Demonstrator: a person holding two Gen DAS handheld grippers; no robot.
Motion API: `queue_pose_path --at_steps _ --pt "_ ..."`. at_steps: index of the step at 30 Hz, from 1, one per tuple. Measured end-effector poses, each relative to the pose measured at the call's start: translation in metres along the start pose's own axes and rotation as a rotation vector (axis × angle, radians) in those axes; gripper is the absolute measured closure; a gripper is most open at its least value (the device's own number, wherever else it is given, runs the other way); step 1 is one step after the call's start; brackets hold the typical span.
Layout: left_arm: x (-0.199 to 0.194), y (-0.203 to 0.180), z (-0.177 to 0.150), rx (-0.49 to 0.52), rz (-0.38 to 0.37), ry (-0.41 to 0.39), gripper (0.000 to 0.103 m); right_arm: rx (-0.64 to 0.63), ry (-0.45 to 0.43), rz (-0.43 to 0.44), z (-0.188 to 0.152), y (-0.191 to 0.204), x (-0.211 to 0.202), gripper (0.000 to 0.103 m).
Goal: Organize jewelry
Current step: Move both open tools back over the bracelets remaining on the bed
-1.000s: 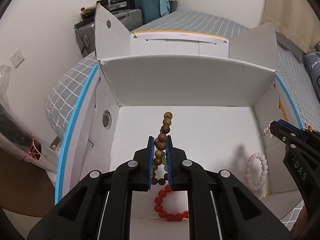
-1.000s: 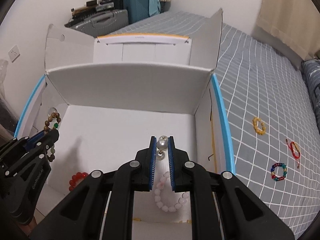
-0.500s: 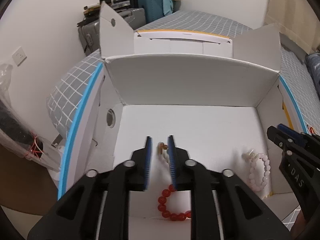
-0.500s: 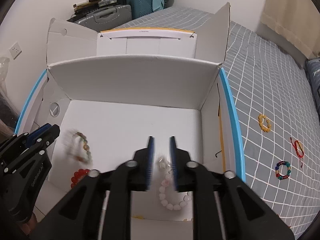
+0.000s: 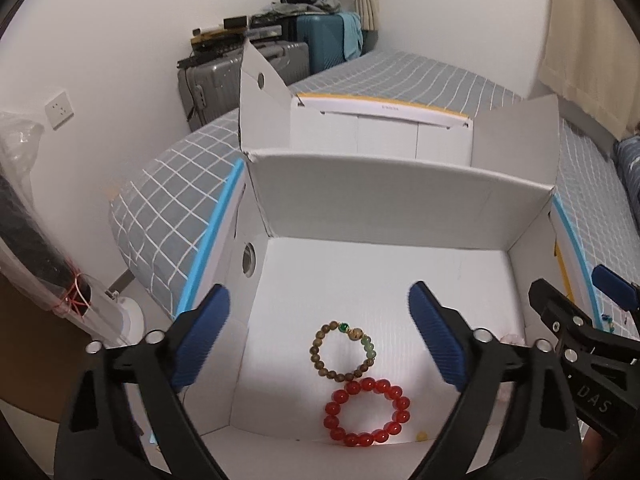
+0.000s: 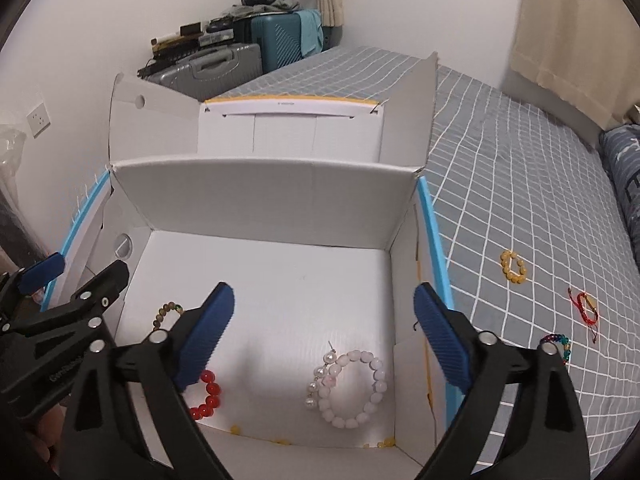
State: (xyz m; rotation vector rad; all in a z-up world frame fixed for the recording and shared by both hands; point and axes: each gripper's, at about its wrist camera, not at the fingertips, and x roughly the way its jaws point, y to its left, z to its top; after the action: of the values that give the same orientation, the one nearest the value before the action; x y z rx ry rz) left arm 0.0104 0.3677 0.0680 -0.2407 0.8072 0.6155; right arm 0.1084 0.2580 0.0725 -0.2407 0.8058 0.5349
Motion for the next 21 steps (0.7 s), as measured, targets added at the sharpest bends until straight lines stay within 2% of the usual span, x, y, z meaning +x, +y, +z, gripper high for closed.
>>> queue_pose_path --at_steps 2,10,16,21 --pt "-0.003 0.000 0.002 -0.001 -0.002 -0.007 0.006 0.008 -0.009 -0.004 0.000 -0.003 -0.004 0.009" --pt "-0.012 -0.015 0.003 0.018 -0.029 -0.013 0.006 0.033 -0.032 -0.049 -0.004 -0.019 -0.024 0.008" --pt "-0.024 -0.039 0.003 0.056 -0.047 -0.029 0.006 0.064 -0.051 -0.093 -0.012 -0.047 -0.043 0.008" --pt "-0.028 -0.065 0.002 0.086 -0.094 -0.026 0.006 0.102 -0.056 -0.142 -0.022 -0.080 -0.061 0.008"
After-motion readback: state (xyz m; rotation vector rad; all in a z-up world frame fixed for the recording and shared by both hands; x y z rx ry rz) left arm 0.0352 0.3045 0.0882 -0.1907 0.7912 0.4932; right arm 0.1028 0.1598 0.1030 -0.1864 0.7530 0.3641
